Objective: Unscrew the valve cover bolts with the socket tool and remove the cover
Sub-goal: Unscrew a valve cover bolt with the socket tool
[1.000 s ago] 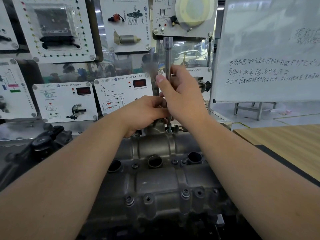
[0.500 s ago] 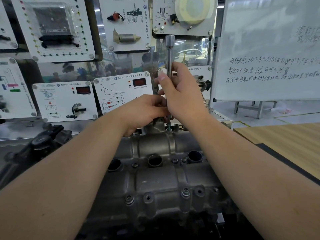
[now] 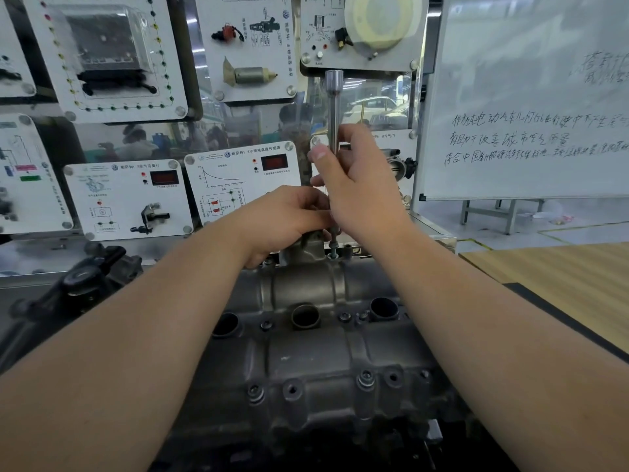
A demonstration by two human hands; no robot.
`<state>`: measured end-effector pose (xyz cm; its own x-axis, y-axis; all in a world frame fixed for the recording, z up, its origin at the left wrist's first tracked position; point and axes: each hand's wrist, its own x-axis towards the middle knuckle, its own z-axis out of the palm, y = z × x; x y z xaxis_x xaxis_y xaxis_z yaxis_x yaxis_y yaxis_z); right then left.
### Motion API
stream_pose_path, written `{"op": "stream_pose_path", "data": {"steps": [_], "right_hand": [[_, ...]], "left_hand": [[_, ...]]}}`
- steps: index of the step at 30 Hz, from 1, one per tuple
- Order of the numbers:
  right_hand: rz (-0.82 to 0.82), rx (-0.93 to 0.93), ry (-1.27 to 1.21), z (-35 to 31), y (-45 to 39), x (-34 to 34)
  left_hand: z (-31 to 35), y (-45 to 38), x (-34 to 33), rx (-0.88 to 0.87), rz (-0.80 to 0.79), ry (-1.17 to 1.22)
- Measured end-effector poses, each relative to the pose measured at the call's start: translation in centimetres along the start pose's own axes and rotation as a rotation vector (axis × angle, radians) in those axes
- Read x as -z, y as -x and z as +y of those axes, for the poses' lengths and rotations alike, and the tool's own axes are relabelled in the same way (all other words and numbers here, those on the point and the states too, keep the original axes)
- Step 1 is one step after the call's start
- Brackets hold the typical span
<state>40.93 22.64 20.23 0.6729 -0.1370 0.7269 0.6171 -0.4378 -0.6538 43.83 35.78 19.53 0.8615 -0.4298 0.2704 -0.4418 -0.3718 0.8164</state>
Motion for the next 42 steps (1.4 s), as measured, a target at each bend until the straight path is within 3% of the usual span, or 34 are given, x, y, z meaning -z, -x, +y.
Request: {"op": "stream_pose_path", "data": {"steps": [5, 15, 20, 27, 34, 42], "right_hand": [[0.006, 0.056, 0.091, -0.08, 0.02, 0.02], [-0.016, -0.017, -0.058, 0.0, 0.0, -0.03], [0.007, 0.064, 0.054, 0.04, 0.03, 0.07], [-0.008, -0.007, 0.01, 0.07, -0.04, 0.0], [-0.002, 0.09, 0.086, 0.09, 0.14, 0.21], [0.002, -0.009, -0.036, 0.31, -0.03, 0.07]], "left_hand": [[0.01, -0.03, 0.01, 0.017, 0.001, -0.012], [0.07, 0.06, 0.05, 0.001, 0.003, -0.007], [0.05, 0.06, 0.08, 0.021, -0.007, -0.011], [0.1, 0.12, 0.08, 0.006, -0.016, 0.011], [0.1, 0.06, -0.06, 0.01, 0.009, -0.027], [0.18, 0.29, -0.04, 0.003, 0.004, 0.023]]}}
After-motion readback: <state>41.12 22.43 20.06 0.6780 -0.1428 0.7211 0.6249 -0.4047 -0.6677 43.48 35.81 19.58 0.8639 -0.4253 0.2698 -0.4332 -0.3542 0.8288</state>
